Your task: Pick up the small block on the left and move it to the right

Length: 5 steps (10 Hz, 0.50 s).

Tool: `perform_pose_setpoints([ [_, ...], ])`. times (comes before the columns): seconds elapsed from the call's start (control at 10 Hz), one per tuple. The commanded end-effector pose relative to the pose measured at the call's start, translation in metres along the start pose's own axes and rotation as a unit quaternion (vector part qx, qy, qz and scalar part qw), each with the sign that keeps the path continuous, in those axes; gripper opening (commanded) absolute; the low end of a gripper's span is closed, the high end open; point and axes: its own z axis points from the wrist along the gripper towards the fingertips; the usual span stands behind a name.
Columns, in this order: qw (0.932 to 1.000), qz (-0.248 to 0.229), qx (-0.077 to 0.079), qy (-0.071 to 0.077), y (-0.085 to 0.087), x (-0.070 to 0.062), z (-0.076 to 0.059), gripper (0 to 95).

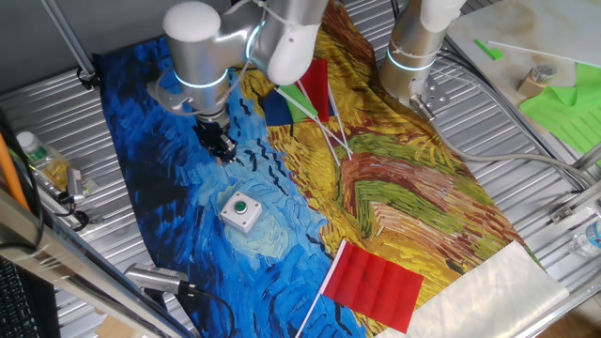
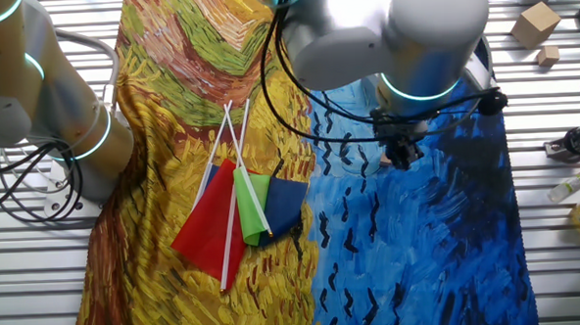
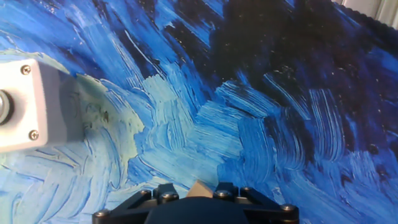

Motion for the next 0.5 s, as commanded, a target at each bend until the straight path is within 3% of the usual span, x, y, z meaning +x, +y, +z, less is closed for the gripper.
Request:
perform_pose_setpoints([
  [0.1,0.9997,0.01,-0.02,-0.005,-0.0001,-0.0003,0.0008,38.0],
  [0.5,0.9933,0.112,-0.029,-0.005,0.0008,0.0013,0.0015,38.0],
])
